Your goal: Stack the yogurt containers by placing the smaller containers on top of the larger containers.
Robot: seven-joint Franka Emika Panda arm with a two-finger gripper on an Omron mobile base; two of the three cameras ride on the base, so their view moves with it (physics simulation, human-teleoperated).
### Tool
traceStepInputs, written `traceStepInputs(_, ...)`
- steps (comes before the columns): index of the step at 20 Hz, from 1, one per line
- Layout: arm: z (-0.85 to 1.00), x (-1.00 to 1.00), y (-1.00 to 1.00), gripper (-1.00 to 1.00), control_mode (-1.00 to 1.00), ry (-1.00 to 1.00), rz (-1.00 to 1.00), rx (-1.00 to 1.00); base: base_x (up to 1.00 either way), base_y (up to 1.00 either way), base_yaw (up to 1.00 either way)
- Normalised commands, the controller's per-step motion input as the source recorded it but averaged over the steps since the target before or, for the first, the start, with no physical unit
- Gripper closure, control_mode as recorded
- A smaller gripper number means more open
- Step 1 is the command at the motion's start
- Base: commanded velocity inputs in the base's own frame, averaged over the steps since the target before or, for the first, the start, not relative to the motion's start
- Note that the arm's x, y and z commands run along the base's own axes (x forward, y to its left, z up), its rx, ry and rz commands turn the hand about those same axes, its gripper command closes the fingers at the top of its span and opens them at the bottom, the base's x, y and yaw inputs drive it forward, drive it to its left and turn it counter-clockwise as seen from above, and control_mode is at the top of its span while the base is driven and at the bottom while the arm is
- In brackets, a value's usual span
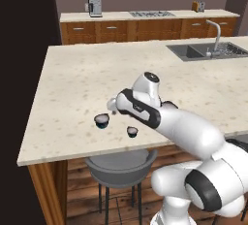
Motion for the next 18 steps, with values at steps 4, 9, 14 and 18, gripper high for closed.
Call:
traceStepInputs(4,-0.28,0.24,0.07,-1.00,-1.00,0.04,0.00,0.02,0.00,0.00,0.00)
traceStepInputs(9,-0.25,0.20,0.09,-1.00,-1.00,0.02,0.00,0.02,0.00,0.00,0.00)
traceStepInputs(14,-0.17,0.17,0.05,-1.00,-1.00,0.00,0.00,0.03,0.00,0.00,0.00)
traceStepInputs(18,-0.11,0.15,0.05,-1.00,-1.00,0.00,0.00,0.05,0.00,0.00,0.00)
